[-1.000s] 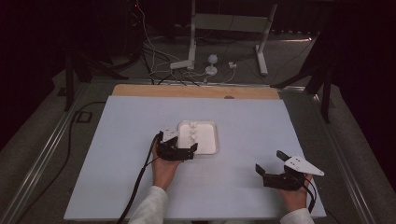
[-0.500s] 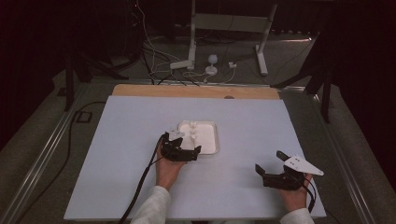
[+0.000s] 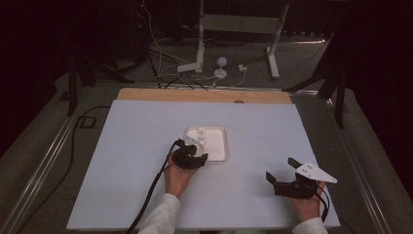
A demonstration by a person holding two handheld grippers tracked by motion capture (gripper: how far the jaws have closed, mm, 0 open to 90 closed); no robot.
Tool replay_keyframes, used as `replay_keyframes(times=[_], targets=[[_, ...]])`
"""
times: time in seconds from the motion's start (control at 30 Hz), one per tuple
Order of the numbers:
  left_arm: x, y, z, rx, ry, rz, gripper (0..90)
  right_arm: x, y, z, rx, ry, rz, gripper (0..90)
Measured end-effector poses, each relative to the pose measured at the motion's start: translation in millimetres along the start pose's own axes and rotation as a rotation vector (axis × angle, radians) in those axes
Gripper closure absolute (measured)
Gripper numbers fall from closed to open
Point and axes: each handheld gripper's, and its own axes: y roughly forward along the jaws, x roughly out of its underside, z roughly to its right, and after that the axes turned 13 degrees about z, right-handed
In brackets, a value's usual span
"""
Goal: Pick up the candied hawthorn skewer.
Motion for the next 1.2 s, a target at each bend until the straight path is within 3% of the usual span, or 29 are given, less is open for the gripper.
replay_keyframes(times=[0.17,0.33,0.43,0.73,1.2], targets=[[-2.0,-3.2,-7.1,-0.004,-0.035,-0.030,70.7,0.0,0.3,-0.6,-0.005,-0.002,0.000,0.0],[-3.6,-3.9,-13.5,-0.011,-0.085,-0.049,81.7,0.1,0.6,-0.7,-0.008,-0.003,-0.003,0.0],[-3.5,-4.6,-15.3,-0.018,-0.083,-0.054,87.8,0.1,0.6,-0.7,-0.010,-0.003,-0.004,0.0],[-4.5,-12.3,-18.4,0.013,-0.086,-0.050,89.8,0.4,1.0,-1.2,-0.013,-0.005,-0.007,0.0],[-2.0,-38.9,-24.8,0.060,-0.122,0.044,89.7,0.5,0.8,-1.5,-0.013,-0.002,-0.009,0.0]])
